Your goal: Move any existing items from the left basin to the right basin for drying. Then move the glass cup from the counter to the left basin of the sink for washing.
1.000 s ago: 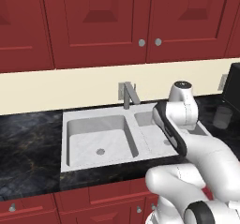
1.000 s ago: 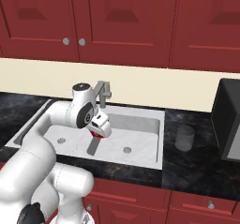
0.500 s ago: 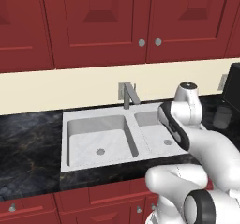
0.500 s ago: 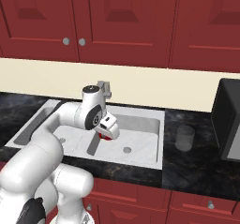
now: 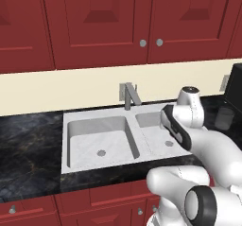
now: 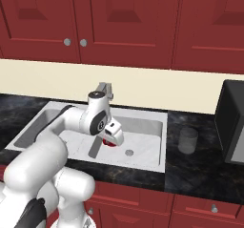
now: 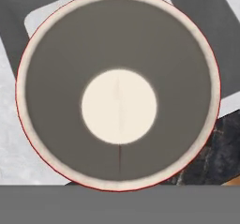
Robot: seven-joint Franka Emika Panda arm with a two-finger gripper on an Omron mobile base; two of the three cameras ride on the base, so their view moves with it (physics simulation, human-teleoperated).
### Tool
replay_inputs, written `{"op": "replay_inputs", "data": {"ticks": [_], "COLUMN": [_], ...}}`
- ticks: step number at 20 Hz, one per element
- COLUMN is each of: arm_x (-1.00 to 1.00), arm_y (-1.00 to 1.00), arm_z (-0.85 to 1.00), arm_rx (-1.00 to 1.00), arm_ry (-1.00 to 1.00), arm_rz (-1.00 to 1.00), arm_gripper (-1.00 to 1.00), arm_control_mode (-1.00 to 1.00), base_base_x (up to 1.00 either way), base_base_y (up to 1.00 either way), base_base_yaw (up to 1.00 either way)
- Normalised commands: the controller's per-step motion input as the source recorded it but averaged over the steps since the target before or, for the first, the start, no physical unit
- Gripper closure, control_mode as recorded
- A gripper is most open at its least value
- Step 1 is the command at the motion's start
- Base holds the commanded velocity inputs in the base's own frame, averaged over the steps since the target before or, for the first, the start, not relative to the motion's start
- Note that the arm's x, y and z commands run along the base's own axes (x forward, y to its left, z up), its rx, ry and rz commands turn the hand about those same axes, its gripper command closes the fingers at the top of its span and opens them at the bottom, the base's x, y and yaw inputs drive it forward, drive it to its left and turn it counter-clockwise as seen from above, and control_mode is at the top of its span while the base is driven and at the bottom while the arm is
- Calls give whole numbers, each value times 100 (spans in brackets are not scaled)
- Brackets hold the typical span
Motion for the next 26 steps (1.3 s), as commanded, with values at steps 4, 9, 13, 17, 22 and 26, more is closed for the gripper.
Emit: {"op": "replay_inputs", "data": {"ticks": [4,9,13,17,22,26], "arm_x": [11,19,15,9,21,20], "arm_y": [-2,-4,-17,-20,-13,-12], "arm_z": [-17,-14,-16,-20,-13,-16], "arm_rx": [0,1,2,2,1,0], "arm_ry": [6,2,0,0,0,0], "arm_rz": [0,0,0,0,0,0], "arm_gripper": [100,100,100,100,100,100], "arm_control_mode": [-100,-100,-100,-100,-100,-100], "base_base_x": [0,0,0,0,0,0], "base_base_y": [0,0,0,0,0,0], "base_base_yaw": [0,0,0,0,0,0]}}
